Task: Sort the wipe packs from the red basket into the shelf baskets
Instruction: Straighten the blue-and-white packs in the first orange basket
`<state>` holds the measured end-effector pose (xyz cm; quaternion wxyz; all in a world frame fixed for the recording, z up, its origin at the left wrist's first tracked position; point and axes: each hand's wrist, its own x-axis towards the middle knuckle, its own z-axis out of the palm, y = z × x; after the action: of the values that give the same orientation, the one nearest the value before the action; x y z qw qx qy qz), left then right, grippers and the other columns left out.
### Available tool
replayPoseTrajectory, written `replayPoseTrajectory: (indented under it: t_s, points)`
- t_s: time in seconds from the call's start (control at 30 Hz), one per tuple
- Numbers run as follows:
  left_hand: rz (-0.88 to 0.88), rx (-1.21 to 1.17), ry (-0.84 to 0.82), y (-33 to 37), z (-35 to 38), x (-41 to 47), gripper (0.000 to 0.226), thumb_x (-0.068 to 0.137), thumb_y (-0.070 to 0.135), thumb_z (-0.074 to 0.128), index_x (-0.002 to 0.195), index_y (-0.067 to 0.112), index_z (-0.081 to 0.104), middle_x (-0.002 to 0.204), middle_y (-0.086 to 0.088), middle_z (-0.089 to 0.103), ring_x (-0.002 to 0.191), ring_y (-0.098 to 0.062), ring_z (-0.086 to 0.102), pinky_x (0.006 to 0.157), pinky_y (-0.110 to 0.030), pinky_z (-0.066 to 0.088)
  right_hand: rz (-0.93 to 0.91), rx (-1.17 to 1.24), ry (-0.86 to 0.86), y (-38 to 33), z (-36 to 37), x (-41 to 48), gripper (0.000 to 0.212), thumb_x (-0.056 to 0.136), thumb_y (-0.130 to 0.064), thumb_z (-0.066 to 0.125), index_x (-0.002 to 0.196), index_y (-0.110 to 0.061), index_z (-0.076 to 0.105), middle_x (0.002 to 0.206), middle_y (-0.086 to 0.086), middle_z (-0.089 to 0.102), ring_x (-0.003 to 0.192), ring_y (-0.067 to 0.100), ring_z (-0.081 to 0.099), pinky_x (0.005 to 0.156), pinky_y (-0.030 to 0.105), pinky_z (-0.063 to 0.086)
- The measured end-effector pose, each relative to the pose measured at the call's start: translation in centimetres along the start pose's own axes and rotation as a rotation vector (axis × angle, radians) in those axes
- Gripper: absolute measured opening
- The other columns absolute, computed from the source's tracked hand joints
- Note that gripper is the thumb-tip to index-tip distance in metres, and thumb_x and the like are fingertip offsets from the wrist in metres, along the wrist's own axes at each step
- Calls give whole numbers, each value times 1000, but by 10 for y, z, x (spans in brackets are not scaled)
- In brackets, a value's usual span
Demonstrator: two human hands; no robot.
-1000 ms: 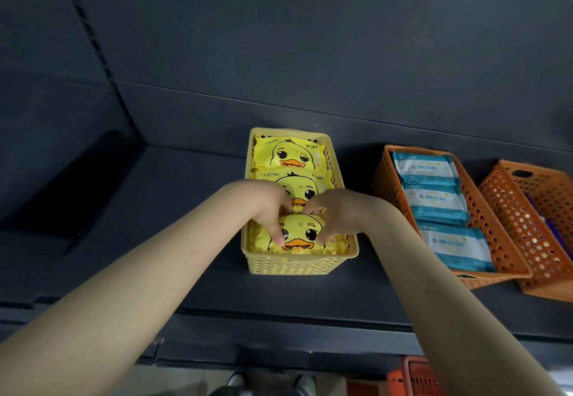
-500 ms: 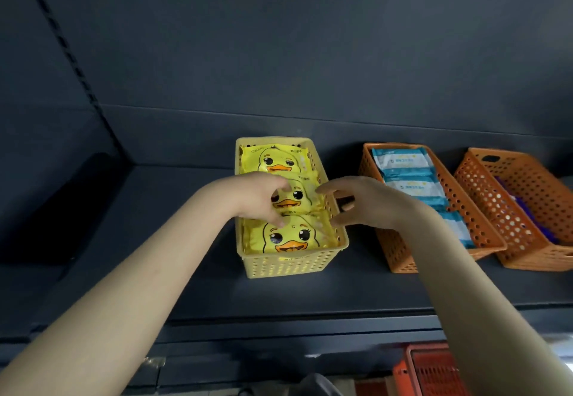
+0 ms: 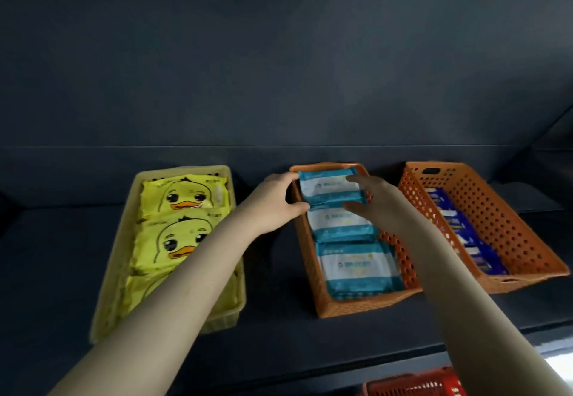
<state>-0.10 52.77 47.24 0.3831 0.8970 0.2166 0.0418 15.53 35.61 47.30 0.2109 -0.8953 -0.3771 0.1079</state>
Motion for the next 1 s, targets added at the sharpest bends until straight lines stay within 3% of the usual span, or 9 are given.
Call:
replayPoseTrajectory:
  t_s: [0.13, 0.27, 0.33, 0.47, 0.67, 0.83, 1.0]
  points:
    - [-107, -124, 108, -5, 29, 26, 72, 88, 37, 67, 150, 26, 31, 151, -4, 35, 133, -21, 44, 111, -37, 37, -43, 40, -39, 23, 13, 30, 61, 89, -29, 68, 144, -21, 44, 148, 4, 42, 133, 21, 44, 104, 25, 33]
    - [-110, -205, 156, -12, 47, 37, 72, 91, 40, 63, 152, 33, 24, 155, 6, 32, 140, -11, 33, 107, -23, 26, -33, 128, -2, 32, 28, 45, 63, 90, -31, 67, 146, -19, 42, 155, 2, 28, 141, 17, 32, 111, 23, 25]
    - [-111, -206, 161, -14, 54, 38, 72, 92, 38, 61, 153, 30, 24, 158, 7, 27, 143, -10, 28, 111, -26, 25, -44, 169, 48, 34, 35, 42, 63, 88, -32, 69, 144, -19, 43, 153, 1, 29, 140, 16, 31, 112, 25, 27]
    - [-115, -183, 181, -19, 61, 38, 70, 94, 33, 60, 153, 27, 23, 160, 8, 21, 145, -9, 23, 117, -31, 23, -65, 216, 122, 37, 42, 39, 59, 84, -34, 73, 137, -21, 51, 145, 0, 37, 132, 14, 38, 103, 20, 32]
    - [-77, -183, 210, -19, 59, 36, 65, 94, 27, 61, 151, 28, 30, 158, 9, 26, 143, -8, 27, 110, -20, 23, -3, 326, 138, 38, 45, 42, 55, 77, -39, 78, 126, -29, 57, 133, -9, 39, 115, 6, 42, 95, 20, 36]
    - [-60, -126, 221, -20, 59, 39, 53, 96, 31, 58, 146, 26, 42, 156, 10, 27, 141, -5, 27, 115, -28, 29, 5, 367, 105, 40, 46, 49, 52, 74, -38, 81, 121, -31, 59, 124, -18, 35, 113, 0, 40, 83, 0, 26]
    - [-70, -117, 231, -22, 60, 41, 53, 95, 30, 59, 144, 20, 45, 153, 11, 27, 137, -4, 32, 113, -30, 35, -56, 351, 116, 37, 48, 50, 48, 73, -34, 83, 116, -29, 61, 125, -16, 40, 115, -3, 37, 83, -11, 21]
